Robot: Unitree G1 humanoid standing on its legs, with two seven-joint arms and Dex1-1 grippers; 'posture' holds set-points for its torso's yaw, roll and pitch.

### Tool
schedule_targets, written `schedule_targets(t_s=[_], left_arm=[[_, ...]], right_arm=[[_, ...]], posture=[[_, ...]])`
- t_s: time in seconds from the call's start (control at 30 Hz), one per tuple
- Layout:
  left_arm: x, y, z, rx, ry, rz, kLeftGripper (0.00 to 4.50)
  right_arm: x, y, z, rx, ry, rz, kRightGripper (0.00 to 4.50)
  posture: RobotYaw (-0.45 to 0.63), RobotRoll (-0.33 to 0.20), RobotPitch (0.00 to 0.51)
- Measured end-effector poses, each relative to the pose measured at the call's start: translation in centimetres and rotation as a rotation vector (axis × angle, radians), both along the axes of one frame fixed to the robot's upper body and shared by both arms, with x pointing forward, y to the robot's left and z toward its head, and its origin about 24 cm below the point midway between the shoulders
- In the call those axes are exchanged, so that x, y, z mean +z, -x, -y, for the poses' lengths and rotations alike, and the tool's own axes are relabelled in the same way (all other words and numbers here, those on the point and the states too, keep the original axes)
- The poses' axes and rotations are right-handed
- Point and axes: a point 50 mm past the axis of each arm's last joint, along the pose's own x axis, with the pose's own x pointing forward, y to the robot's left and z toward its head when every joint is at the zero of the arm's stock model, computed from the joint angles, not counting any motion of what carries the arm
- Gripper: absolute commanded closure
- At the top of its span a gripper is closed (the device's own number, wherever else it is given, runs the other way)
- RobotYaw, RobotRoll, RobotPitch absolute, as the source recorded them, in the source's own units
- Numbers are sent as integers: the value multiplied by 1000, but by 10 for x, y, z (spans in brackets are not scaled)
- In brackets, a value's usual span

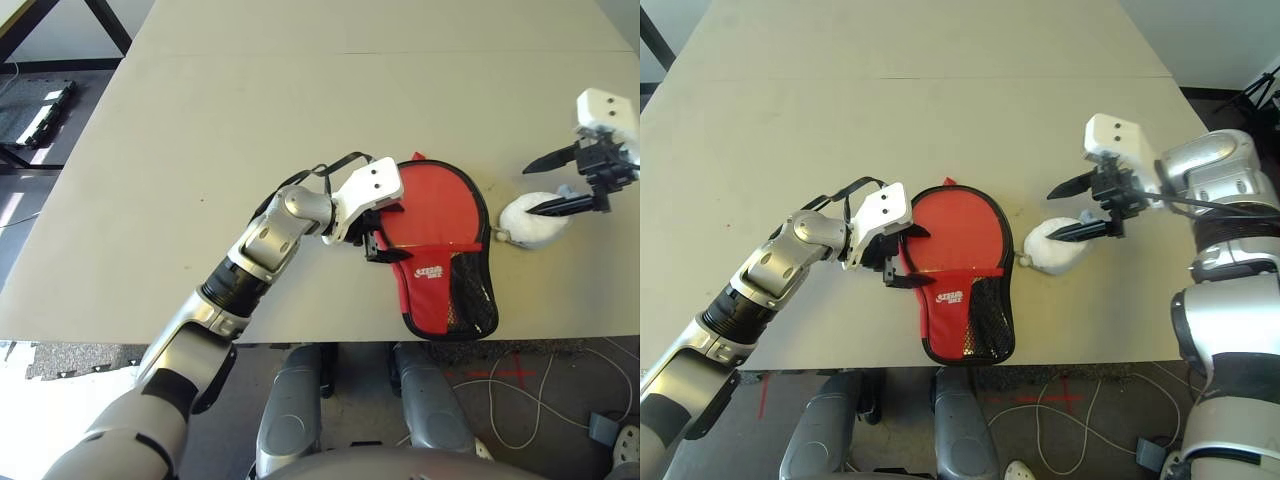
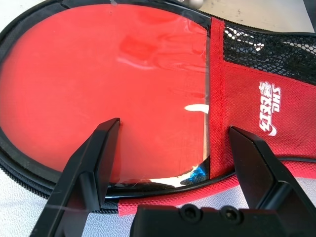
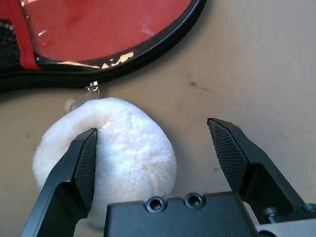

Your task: Store the ping-pong paddle in its case and zip it.

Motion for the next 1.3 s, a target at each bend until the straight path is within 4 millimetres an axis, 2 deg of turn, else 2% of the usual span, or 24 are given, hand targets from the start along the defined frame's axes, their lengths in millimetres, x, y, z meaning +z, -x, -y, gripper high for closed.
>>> schedule_targets(t_s=[0.07, 0.17, 0.43, 0.53, 0.63, 0.93, 1.17, 1.3], left_arm=[[0, 0, 0, 1, 0, -1, 0], [0, 0, 0, 2, -1, -3, 0], [-1, 2, 1, 5, 4, -2, 0], [-1, 2, 3, -1, 8, -4, 0], [-1, 2, 3, -2, 8, -5, 0], [-1, 1, 6, -6, 15, -8, 0], [0, 0, 7, -9, 17, -5, 0], [0, 0, 8, -10, 18, -4, 0]], right_arm=[[-4, 1, 2, -6, 20, -19, 29], [-6, 1, 1, -3, 37, -37, 511], [-11, 17, 12, -33, 25, -106, 2934], [-13, 34, 19, -63, -29, -171, 3804], [-16, 49, 20, -72, -65, -242, 4465], [-29, 80, 16, -76, -121, -414, 4495], [-42, 99, -1, -23, -182, -554, 4495], [-43, 105, -4, -17, -188, -584, 4495]], posture=[[-65, 0, 300], [-62, 0, 303], [-77, 0, 305], [-83, 0, 307], [-89, 0, 308], [-100, 0, 310], [-101, 0, 315], [-101, 0, 314]])
